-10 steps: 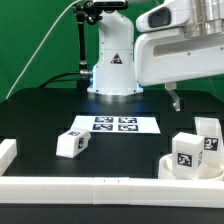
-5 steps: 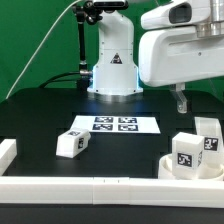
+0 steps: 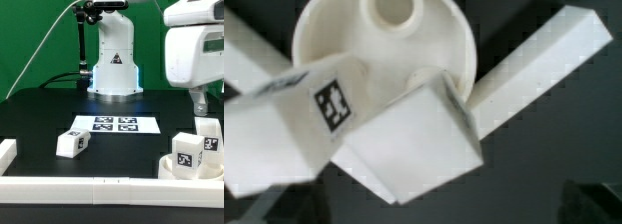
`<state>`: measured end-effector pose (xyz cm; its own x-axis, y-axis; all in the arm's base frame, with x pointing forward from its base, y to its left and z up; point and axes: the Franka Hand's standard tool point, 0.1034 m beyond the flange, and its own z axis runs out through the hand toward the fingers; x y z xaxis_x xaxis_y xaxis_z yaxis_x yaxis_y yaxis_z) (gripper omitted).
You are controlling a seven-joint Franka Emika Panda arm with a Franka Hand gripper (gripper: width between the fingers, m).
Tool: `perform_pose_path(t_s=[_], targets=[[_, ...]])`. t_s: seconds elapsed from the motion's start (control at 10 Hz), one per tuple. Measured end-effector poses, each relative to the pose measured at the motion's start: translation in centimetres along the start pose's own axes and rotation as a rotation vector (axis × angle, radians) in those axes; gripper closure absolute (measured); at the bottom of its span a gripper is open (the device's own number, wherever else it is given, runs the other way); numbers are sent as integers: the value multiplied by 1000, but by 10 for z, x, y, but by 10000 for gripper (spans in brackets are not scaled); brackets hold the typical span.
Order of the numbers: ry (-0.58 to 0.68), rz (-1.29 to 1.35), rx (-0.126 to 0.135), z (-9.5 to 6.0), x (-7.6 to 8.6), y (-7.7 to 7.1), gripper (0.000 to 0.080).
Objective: Assemble stool
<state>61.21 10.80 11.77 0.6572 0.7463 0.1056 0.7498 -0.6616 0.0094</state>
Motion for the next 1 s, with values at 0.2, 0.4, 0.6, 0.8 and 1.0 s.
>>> perform_pose_path(t_s=[0.2, 0.4, 0.6, 0.8, 1.0], targets=[[-3, -104, 0, 2, -1, 1, 150], [-11, -239, 4, 14, 1, -2, 150], [-20, -356, -5, 20, 6, -1, 150], [-24, -353, 1, 27, 3, -1, 150], [-28, -352, 6, 30, 2, -3, 207]])
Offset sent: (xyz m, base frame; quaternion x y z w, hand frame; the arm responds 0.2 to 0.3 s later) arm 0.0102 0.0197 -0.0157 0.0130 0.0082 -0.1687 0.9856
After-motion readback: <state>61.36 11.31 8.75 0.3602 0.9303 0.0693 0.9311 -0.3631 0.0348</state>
